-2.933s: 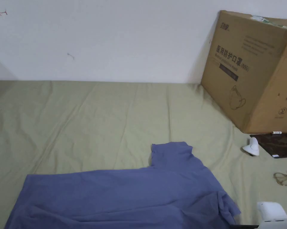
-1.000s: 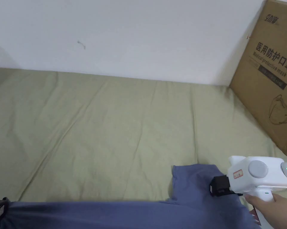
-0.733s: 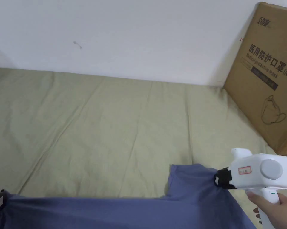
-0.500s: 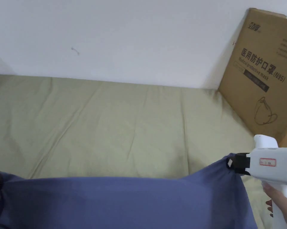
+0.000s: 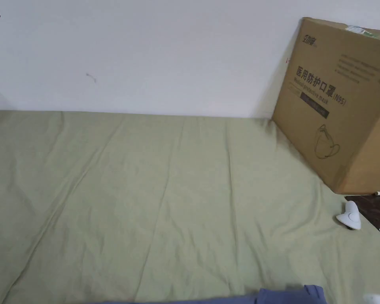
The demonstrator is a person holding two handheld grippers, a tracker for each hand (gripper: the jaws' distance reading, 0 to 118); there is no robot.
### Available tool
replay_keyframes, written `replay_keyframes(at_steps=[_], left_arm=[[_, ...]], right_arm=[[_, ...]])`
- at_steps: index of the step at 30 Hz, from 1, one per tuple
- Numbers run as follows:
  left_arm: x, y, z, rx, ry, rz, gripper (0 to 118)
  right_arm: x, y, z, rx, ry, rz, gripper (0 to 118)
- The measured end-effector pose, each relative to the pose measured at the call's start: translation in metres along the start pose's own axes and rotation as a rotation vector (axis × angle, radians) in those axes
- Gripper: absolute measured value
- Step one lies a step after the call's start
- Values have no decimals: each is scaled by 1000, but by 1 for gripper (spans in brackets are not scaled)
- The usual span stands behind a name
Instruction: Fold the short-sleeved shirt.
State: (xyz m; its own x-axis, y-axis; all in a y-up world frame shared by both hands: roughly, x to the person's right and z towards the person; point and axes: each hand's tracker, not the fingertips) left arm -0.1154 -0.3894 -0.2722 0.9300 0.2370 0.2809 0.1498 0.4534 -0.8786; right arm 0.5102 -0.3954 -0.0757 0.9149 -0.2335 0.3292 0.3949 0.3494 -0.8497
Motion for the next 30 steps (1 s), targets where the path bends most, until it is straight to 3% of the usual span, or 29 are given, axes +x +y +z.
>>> replay_keyframes(at_steps=[1, 2, 3, 4, 5, 6, 11, 15, 16, 18, 19, 20, 21, 22, 24, 27, 30], left_arm=[[-2, -9, -5, -3, 9, -14, 14], [-2, -16, -6, -10, 65, -26, 38], [-3, -20, -6, 1, 102, -37, 57], [-4, -21, -4, 22, 108, -34, 74], [-5, -20, 1, 39, 112, -18, 99], [-6, -21, 6, 63, 102, 10, 114], [23, -9, 65, 283, -26, 70, 117], [77, -14, 122, 674, -181, 84, 115], [95, -19, 133, 780, -192, 77, 110], [130, -30, 149, 968, -47, 12, 77], [150, -33, 153, 1041, 48, -46, 46], [163, -32, 155, 1069, 94, -94, 0], [175, -29, 156, 1073, 145, -130, 0], [172, -26, 151, 1055, 65, -139, 0], [177, -19, 156, 985, -80, -139, 0], [164, -14, 158, 959, -25, -128, 0], [117, 10, 150, 691, -154, -75, 0]], right_arm=[[0, -6, -7, 16, -10, 6, 3], [0, -10, -10, 24, -19, 16, 13], [4, -10, -11, 70, -31, 21, 35], [4, -9, -9, 105, -31, 23, 69], [3, -8, -7, 129, -54, 22, 109], [1, -8, -3, 149, -77, 23, 118], [-30, -7, 45, 302, 32, 36, 118], [-87, -22, 96, 715, 120, 101, 117], [-101, -29, 108, 850, 138, 124, 116], [-130, -43, 121, 1074, 91, 139, 111], [-144, -47, 128, 1166, 59, 123, 102], [-153, -48, 131, 1202, 49, 111, 72], [-161, -45, 134, 1210, 68, 119, 31], [-163, -38, 135, 1173, 118, 140, 2], [-166, -25, 137, 1073, 168, 172, 2], [-161, -29, 144, 1059, 128, 162, 2], [-149, -38, 156, 1069, 132, 150, 2]])
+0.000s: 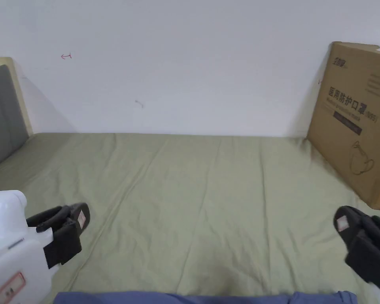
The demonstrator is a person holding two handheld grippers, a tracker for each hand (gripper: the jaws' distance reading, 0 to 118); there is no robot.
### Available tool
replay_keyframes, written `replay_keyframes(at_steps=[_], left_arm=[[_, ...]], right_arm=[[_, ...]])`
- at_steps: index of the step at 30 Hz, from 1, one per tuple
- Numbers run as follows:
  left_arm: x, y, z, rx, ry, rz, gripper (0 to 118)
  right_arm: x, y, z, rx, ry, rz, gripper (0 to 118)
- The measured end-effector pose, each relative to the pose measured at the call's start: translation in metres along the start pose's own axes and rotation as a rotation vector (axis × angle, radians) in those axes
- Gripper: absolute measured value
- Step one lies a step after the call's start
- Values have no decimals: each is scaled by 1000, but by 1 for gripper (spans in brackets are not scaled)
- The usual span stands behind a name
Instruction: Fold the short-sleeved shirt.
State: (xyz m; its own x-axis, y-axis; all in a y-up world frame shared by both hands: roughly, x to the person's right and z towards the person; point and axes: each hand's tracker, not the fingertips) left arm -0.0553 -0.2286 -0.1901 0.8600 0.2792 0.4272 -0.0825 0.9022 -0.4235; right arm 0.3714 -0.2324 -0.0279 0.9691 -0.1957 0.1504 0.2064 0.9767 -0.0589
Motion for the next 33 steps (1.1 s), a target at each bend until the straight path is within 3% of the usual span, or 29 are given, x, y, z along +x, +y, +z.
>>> replay_keyframes(at_steps=[3, 5, 6, 7, 8, 10, 11, 15, 18, 20, 21, 22, 23, 25, 26, 29, 33], left_arm=[[-77, -15, -26, -320, -133, 273, 0], [-127, -38, -37, -353, -181, 450, 6], [-151, -52, -43, -406, -211, 541, 25], [-168, -62, -47, -434, -204, 598, 57], [-177, -80, -50, -466, -169, 654, 81], [-199, -109, -60, -494, -117, 663, 102], [-209, -123, -65, -508, -104, 697, 118], [-239, -171, -92, -509, -177, 920, 118], [-212, -176, -95, -397, -411, 1039, 118], [-204, -172, -99, -382, -494, 1106, 117], [-203, -173, -98, -402, -500, 1117, 108], [-205, -174, -98, -412, -466, 1086, 82], [-209, -176, -98, -427, -398, 1031, 13], [-223, -184, -92, -545, -122, 865, 6], [-218, -175, -99, -366, -285, 911, 6], [-197, -199, -123, -467, -174, 871, 7], [-216, -170, -118, -423, 33, 428, 7]], right_arm=[[4, 6, 12, 1, -14, 14, 2], [4, 12, 12, -33, 2, 28, 2], [4, 13, 11, -54, 10, 22, 2], [4, 13, 9, -63, 11, 13, 2], [5, 12, 8, -82, 28, -11, 2], [6, 8, 2, -113, 45, -55, 2], [5, 7, -1, -134, 45, -71, 2], [0, 4, -11, -224, 22, -132, 2], [-7, 8, -19, -264, 33, -115, 2], [-12, 11, -23, -289, 24, -93, 2], [-15, 12, -24, -295, 24, -90, 2], [-17, 14, -25, -299, 25, -91, 2], [-19, 15, -26, -300, 27, -94, 2], [-23, 17, -28, -306, 43, -112, 2], [-25, 17, -30, -310, 55, -124, 2], [-29, 16, -34, -332, 68, -133, 2], [-32, 11, -37, -350, 76, -134, 2]])
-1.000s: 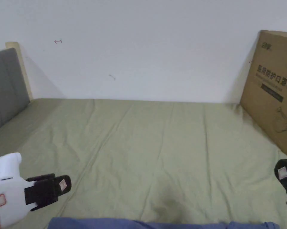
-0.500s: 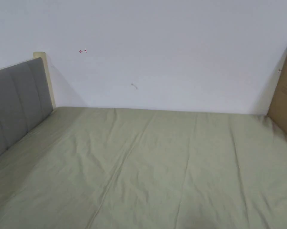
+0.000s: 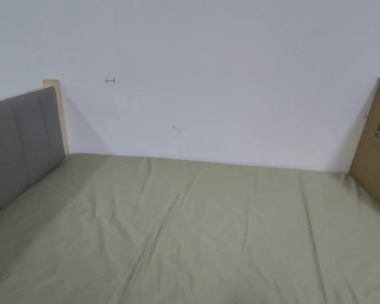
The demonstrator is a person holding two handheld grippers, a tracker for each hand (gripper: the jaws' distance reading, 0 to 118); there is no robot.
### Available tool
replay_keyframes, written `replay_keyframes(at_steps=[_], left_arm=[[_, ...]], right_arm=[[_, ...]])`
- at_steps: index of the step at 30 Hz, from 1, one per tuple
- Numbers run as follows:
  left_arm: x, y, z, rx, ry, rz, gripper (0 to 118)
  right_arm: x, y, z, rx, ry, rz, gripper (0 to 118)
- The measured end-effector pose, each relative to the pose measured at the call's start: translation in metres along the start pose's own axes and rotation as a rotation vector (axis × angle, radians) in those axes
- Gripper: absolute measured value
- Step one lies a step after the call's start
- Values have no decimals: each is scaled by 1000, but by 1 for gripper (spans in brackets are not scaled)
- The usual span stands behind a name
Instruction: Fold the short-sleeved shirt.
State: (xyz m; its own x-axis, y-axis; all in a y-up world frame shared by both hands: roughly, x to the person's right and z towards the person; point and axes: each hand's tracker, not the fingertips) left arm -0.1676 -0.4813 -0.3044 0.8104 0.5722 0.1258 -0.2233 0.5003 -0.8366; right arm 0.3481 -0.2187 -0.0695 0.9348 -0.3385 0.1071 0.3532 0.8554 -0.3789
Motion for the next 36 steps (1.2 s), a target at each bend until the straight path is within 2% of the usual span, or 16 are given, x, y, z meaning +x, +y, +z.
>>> replay_keyframes(at_steps=[3, 5, 7, 10, 12, 13, 15, 16, 17, 21, 22, 23, 24, 26, 31, 36], left_arm=[[54, -3, 68, 158, 465, -315, 7], [76, -9, 70, 138, 659, -371, 7], [97, -12, 67, 119, 495, -297, 7], [134, -23, 49, 58, 58, -91, 8], [166, -28, 28, -48, -152, -68, 10], [179, -33, 14, -105, -223, -61, 20], [205, -40, -7, -140, -241, -64, 83], [212, -43, -13, -133, -224, -61, 104], [218, -45, -16, -124, -227, -48, 111], [211, -39, 0, -60, -236, 30, 111], [205, -39, 6, -53, -190, 47, 109], [194, -30, 10, -44, -182, 51, 97], [189, -29, 14, -25, -164, 51, 73], [183, -32, 17, -15, -115, 28, 1], [194, -46, -19, -253, -177, -92, 0], [228, -88, -82, -440, -63, -248, 0]], right_arm=[[2, -2, -2, -13, 16, -11, 2], [5, -6, -3, -14, 29, -15, 2], [9, -10, -5, -22, 42, -23, 2], [15, -17, -4, -39, 48, -44, 2], [22, -21, -2, -51, 50, -60, 2], [25, -22, 0, -54, 52, -62, 2], [30, -22, 4, -63, 48, -63, 2], [29, -21, 7, -66, 45, -63, 2], [31, -21, 10, -67, 41, -62, 2], [39, -22, 16, -60, 29, -45, 2], [41, -23, 15, -61, 25, -43, 2], [43, -24, 14, -63, 24, -45, 2], [45, -25, 12, -66, 23, -49, 2], [49, -27, 7, -77, 30, -77, 2], [56, -22, 6, -100, 81, -134, 2], [57, -18, 13, -105, 50, -104, 2]])
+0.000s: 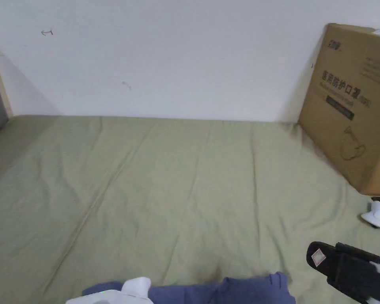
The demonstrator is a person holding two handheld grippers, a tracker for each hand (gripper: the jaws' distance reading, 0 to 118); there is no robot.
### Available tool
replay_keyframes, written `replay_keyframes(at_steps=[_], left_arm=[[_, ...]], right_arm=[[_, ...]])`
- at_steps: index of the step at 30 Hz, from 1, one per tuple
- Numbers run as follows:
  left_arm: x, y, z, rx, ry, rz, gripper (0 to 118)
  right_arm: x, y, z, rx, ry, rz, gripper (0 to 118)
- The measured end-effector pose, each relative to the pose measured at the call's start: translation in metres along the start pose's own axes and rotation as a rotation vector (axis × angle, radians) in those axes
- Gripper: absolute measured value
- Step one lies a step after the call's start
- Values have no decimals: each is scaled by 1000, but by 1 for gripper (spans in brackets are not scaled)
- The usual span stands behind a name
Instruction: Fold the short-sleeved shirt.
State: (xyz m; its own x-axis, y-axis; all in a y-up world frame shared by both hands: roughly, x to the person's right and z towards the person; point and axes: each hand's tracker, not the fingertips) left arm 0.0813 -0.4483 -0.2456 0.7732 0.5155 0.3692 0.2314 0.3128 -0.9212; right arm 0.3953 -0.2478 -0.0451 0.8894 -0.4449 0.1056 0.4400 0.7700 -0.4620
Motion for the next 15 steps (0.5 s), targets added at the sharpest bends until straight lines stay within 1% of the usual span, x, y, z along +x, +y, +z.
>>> replay_keyframes(at_steps=[1, 2, 3, 4, 6, 7, 9, 11, 13, 14, 15], left_arm=[[2, -1, -19, -42, 62, -8, 0], [4, -1, -30, -7, 10, 1, 0], [7, -4, -36, 31, -89, 38, 0], [4, -4, -37, 17, -52, 59, 0], [0, -4, -31, 1, -114, 145, 0], [-7, -1, -20, 15, -149, 175, 0], [-17, -6, 10, 116, -179, 161, 0], [-38, -10, 54, 256, -181, 136, 0], [-65, -20, 95, 342, -152, 143, 0], [-83, -25, 114, 341, -141, 169, 9], [-102, -23, 128, 326, -130, 215, 29]], right_arm=[[0, -2, 2, -3, -3, -2, 2], [1, -4, 3, -3, -4, -2, 2], [1, -7, 4, -2, -6, -2, 2], [3, -9, 5, -7, -13, 4, 2], [2, -13, 5, -16, -27, 17, 2], [2, -14, 5, -20, -28, 21, 2], [2, -15, 4, -28, -26, 25, 2], [2, -15, 3, -31, -33, 30, 2], [3, -14, 1, -32, -39, 33, 2], [3, -14, -1, -33, -38, 34, 2], [2, -14, -3, -34, -37, 34, 2]])
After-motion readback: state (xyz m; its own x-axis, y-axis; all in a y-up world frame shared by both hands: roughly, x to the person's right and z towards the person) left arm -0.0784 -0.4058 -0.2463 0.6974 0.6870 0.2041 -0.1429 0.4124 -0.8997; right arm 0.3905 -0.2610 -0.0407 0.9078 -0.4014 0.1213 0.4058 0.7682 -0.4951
